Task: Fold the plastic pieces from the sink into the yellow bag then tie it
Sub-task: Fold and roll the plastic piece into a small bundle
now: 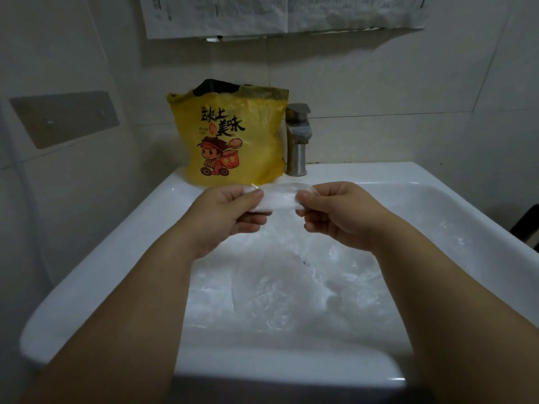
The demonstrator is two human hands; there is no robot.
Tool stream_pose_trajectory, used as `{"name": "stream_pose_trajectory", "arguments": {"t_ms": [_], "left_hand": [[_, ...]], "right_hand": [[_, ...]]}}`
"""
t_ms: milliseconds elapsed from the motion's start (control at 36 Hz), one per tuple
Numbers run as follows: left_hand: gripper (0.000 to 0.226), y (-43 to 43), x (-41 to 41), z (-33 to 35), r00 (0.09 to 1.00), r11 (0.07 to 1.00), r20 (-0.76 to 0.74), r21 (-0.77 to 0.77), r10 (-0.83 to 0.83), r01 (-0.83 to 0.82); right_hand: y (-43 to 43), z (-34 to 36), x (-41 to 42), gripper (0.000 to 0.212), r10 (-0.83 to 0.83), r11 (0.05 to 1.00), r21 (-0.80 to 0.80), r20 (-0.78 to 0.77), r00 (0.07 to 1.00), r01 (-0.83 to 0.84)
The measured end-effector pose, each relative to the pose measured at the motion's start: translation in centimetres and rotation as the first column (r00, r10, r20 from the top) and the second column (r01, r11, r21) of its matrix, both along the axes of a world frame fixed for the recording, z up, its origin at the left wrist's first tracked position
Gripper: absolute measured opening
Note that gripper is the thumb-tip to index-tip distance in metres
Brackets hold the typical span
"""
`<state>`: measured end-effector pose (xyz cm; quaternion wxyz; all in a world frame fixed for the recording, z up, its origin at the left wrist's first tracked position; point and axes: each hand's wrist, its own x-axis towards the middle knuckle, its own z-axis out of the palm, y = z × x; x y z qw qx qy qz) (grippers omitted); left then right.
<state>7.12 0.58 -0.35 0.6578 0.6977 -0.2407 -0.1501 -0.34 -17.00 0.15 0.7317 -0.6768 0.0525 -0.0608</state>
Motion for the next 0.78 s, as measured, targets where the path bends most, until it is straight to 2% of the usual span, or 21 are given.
{"name": "stream_pose_trajectory", "arguments": {"t_ms": [167,389,583,694,722,778], "left_hand": [[0.018,0.7,-0.3,0.9,0.979,0.992,-0.156,-0.027,-0.13,0.127],[0.02,0.5,-0.3,1.0,0.977,0.992,-0.194,-0.106,-0.082,0.062],[0.029,0.6,-0.5,1.1,0.972,0.981,-0.208,-0.182,-0.109,0.071],[0.049,0.6,-0.6,1.1,0.975,0.977,-0.195,-0.199,-0.111,0.072],[0.048,0.6,-0.7,1.1,0.975,0.977,-0.191,-0.198,-0.116,0.078],[0.034,0.7,-0.7,1.2,0.971,0.974,-0.191,-0.199,-0.144,0.106]], "right_hand": [[-0.6,0.1,0.0,0.015,0.061,0.998,0.03,-0.006,0.998,-0.06],[-0.9,0.2,-0.1,0.019,0.161,0.98,0.119,-0.005,0.987,-0.159],[-0.7,0.5,-0.2,0.023,0.098,0.97,0.22,0.052,0.994,-0.107],[-0.7,0.6,-0.1,0.025,0.076,0.968,0.232,0.076,0.994,-0.092],[-0.6,0.6,-0.1,0.025,0.069,0.97,0.227,0.077,0.995,-0.084],[-0.6,0.6,-0.1,0.023,0.058,0.977,0.202,0.082,0.995,-0.073]]}}
